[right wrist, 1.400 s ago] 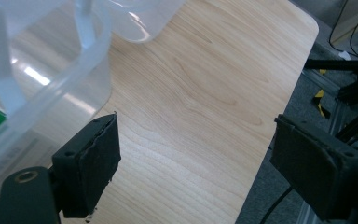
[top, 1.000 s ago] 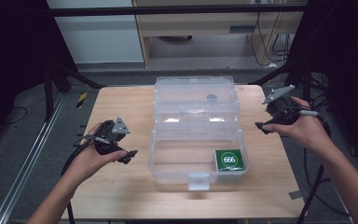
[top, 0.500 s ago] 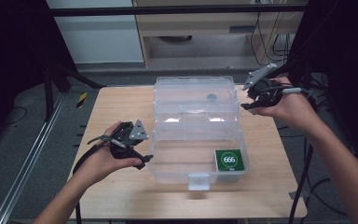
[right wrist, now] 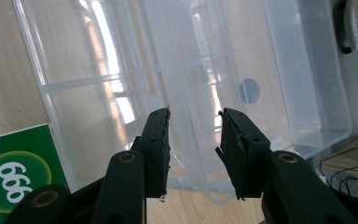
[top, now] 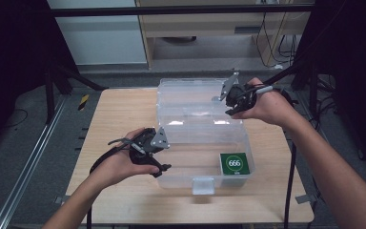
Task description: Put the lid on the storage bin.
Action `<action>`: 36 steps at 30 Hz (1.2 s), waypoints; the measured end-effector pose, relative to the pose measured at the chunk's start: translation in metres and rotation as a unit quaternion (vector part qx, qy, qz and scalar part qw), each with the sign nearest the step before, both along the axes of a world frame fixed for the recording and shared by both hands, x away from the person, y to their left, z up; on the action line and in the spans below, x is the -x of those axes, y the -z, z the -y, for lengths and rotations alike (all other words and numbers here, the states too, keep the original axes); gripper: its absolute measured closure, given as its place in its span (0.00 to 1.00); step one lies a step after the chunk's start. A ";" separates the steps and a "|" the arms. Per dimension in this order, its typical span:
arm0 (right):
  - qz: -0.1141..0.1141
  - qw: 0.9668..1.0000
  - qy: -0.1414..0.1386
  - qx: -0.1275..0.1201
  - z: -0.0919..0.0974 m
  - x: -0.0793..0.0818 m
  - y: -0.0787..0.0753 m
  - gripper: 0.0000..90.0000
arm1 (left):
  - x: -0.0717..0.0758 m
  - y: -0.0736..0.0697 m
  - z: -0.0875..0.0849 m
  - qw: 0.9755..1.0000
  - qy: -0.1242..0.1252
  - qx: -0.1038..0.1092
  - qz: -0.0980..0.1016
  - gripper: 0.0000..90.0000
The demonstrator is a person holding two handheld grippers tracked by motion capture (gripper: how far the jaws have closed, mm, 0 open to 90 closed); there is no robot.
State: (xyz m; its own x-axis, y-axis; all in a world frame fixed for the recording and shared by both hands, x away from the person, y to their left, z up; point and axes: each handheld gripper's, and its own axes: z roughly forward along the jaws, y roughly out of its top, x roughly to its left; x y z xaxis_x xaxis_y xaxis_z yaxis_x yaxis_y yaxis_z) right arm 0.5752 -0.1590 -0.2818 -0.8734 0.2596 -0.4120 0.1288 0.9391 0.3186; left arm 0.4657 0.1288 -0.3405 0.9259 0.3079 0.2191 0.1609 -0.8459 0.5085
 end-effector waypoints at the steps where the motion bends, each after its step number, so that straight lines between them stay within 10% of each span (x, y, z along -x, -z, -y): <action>1: -0.005 1.000 -0.005 0.007 -0.002 -0.002 0.002 0.69 | 0.000 0.002 0.002 1.000 0.004 -0.003 -0.002 0.15; 27: -0.023 0.997 -0.042 0.057 -0.011 -0.013 0.017 0.90 | 0.009 0.029 0.010 0.998 0.037 -0.039 -0.038 0.13; 36: -0.022 0.997 -0.040 0.058 -0.012 -0.013 0.017 0.90 | 0.013 0.046 0.020 0.994 0.068 -0.055 -0.064 0.34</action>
State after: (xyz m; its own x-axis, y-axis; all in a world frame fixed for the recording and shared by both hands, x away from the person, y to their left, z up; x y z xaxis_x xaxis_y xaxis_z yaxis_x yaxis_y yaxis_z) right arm 0.5882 -0.1473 -0.2991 -0.9075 0.1414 -0.3954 0.0638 0.9771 0.2029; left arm 0.4528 0.1089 -0.3862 0.9796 0.1596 0.1222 0.0995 -0.9133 0.3950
